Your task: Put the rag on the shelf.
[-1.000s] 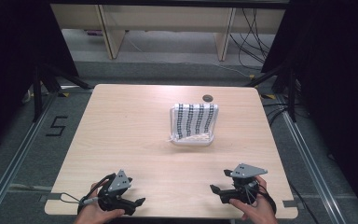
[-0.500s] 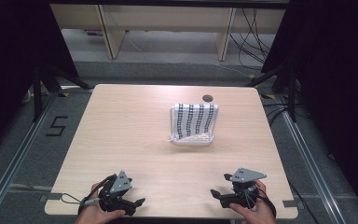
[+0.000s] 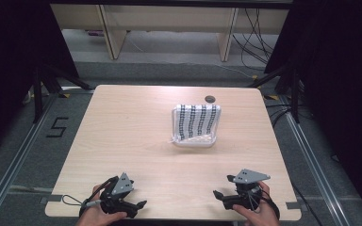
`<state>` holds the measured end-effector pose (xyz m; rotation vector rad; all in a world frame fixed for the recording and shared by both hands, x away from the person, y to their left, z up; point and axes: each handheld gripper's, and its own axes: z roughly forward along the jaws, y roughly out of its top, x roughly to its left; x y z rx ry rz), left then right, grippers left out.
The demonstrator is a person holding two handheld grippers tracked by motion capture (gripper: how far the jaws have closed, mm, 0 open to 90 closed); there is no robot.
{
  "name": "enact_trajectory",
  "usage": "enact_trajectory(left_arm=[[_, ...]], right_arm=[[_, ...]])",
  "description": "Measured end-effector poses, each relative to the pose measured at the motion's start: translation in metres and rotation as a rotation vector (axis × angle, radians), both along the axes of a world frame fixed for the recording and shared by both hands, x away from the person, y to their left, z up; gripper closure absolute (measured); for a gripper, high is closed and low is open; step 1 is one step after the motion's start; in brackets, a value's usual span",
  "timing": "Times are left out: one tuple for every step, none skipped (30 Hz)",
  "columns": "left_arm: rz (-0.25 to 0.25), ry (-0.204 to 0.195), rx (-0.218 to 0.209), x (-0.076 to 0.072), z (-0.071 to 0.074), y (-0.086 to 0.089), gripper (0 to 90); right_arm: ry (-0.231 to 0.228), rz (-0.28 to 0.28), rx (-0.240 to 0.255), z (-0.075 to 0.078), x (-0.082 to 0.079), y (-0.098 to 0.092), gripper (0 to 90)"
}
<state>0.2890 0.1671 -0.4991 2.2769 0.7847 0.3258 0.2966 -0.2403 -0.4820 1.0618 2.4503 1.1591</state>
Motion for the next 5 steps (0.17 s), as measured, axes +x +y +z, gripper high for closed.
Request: enact_trajectory(left_arm=[[-0.002, 0.004, -0.007, -0.0005, 0.0001, -0.0002, 16.8], [-0.003, 0.003, -0.005, -0.0003, 0.0002, 0.0000, 16.8], [-0.012, -0.012, 0.014, 0.0010, 0.0007, 0.0010, 16.8], [-0.010, -0.011, 0.013, 0.0010, 0.0006, 0.0010, 16.8], [-0.008, -0.011, 0.013, 0.0012, 0.0004, 0.0011, 16.8]], right_arm=[[0.000, -0.001, 0.001, 0.0000, 0.0001, -0.0001, 22.3], [0.000, -0.001, 0.000, 0.0000, 0.0002, -0.0002, 22.4], [-0.001, -0.002, 0.000, -0.0001, 0.0003, -0.0004, 22.4], [0.004, -0.009, -0.002, 0.0002, -0.0002, -0.0004, 22.4], [-0.008, -0.007, -0.007, 0.0002, 0.0003, -0.0010, 22.3]])
